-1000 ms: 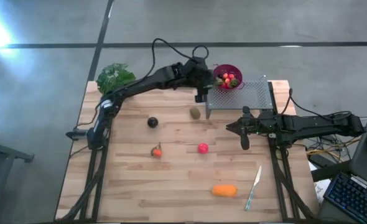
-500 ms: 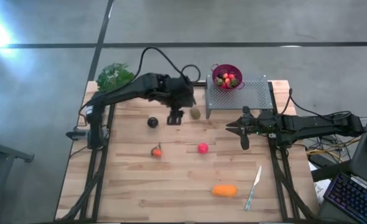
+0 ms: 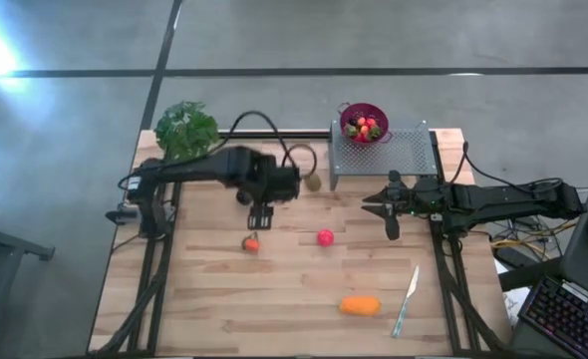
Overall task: Pick & Place Fruit
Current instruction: Put the tangerine into the violet strainer bowl on the shelf
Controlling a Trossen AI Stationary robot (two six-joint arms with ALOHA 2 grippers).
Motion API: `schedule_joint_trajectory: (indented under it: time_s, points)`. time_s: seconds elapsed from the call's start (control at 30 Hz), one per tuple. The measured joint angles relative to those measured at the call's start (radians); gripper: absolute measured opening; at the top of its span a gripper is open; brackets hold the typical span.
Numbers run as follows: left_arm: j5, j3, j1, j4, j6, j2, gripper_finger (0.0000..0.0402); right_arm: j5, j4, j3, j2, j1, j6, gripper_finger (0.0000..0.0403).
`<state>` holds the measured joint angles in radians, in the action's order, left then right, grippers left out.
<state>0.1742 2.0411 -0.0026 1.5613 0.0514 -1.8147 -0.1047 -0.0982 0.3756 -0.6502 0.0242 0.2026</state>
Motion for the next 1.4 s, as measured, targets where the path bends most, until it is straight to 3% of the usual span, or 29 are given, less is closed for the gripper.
schedule_joint_trajectory:
  time_s: [0.27,0.57,0.77,1.03,1.4]
  points:
    - [0.001,-0.337,-0.121,-0.225,-0.137,0.158,0.0233,0.0,0.001,0.0,0.0,0.0,0.007,0.0106]
    - [-0.015,-0.754,-0.231,-0.485,-0.334,0.371,0.0233,0.0,0.008,0.0,0.0,0.0,0.004,0.0072]
    - [-0.044,-0.96,-0.293,-0.698,-0.354,0.429,0.0233,-0.001,0.013,0.001,0.0,0.0,0.003,0.0053]
    - [-0.045,-1.07,-0.301,-0.796,-0.34,0.404,0.0232,-0.003,0.029,0.001,0.0,0.0,0.003,0.0043]
    - [0.002,-1.113,-0.293,-0.9,-0.263,0.353,0.0214,-0.002,0.029,0.001,0.0,0.0,0.003,0.0071]
